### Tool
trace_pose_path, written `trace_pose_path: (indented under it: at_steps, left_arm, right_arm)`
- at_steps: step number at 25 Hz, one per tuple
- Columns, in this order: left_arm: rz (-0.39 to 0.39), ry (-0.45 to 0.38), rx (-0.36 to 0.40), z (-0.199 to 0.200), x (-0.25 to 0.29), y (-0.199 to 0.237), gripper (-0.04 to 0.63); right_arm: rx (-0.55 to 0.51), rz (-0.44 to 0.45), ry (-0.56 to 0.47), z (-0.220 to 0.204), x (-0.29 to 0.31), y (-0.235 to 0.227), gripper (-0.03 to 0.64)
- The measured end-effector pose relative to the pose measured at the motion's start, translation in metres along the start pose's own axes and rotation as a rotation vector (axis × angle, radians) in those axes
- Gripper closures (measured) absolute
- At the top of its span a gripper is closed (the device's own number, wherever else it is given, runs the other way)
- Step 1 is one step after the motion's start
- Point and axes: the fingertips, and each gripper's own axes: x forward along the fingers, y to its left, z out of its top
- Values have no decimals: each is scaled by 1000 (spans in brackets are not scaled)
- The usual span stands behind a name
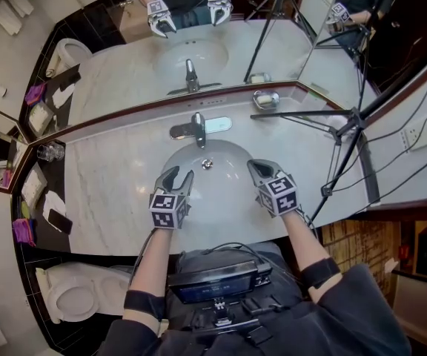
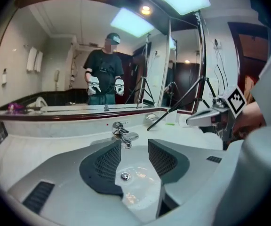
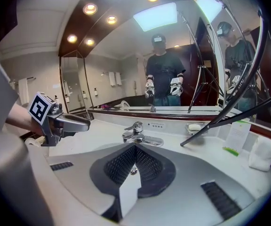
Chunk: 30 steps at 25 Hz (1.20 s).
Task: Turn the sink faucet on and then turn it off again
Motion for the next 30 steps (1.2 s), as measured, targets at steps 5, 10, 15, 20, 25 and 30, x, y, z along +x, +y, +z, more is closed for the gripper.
trace_pose_path:
  at_steps: [5, 10, 15, 20, 25, 30]
  left_arm:
    - [35, 95, 344, 5, 40, 0, 390]
    - [59, 135, 635, 9, 82, 13, 390]
    - [38, 156, 817, 9, 121, 18, 390]
    - [36, 178, 867, 6, 145, 23, 390]
    - [28, 174, 879, 9, 163, 21, 391]
    - [35, 166, 866, 9, 178, 24, 407]
  right_arm:
    - [-13, -2, -1, 3, -1, -4, 598]
    - [-1, -13, -3, 3, -2, -2, 598]
    - [-8, -11, 19, 6, 3, 4, 598]
    - [-2, -24, 38, -2, 6, 2, 598]
    - [12, -43, 56, -11, 7, -7, 598]
    - [25, -62, 65, -15, 5, -14, 598]
